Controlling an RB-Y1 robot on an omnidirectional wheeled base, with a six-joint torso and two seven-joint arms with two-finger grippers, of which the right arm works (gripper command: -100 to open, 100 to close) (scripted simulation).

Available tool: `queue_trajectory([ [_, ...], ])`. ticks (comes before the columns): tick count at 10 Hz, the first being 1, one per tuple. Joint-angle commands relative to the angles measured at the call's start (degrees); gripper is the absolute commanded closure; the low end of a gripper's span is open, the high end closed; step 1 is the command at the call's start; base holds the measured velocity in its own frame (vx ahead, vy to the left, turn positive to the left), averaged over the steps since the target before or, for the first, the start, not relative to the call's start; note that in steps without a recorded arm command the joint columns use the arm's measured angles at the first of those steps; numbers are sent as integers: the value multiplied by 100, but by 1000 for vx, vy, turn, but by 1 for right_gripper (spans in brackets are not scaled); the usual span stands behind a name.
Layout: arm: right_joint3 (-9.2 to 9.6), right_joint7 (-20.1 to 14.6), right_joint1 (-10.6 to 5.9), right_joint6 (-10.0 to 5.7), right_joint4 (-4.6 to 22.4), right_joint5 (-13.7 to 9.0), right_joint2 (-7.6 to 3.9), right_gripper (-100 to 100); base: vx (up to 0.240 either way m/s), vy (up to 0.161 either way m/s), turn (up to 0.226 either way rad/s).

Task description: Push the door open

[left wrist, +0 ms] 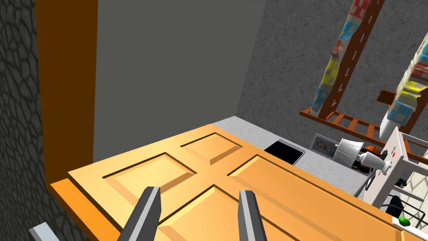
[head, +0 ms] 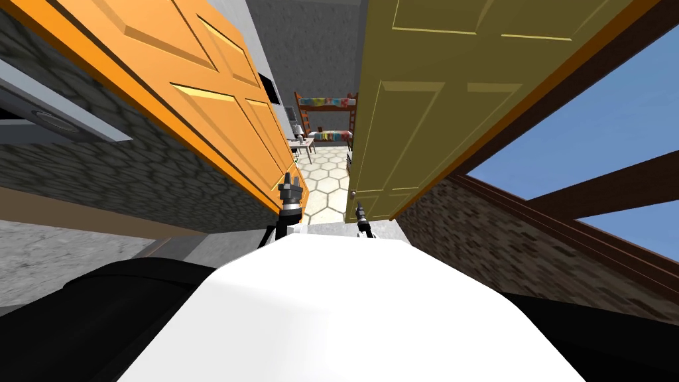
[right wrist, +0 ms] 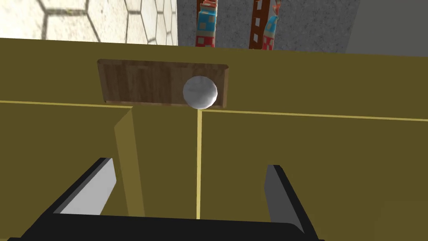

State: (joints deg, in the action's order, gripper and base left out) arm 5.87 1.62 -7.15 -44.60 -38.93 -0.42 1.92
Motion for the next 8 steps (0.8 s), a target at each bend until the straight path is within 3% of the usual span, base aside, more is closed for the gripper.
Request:
queue_trajectory([
  [1, -14, 1, -9, -2, 14, -7, -161, -100, 102, 2, 16],
  [3, -35, 3, -21, -5, 35, -16, -290, -100, 173, 28, 25],
  [5, -59, 5, -36, -9, 59, -27, -325, -100, 186, 28, 21],
  [8, -92, 8, -56, -14, 92, -43, -189, -100, 198, 38, 23],
])
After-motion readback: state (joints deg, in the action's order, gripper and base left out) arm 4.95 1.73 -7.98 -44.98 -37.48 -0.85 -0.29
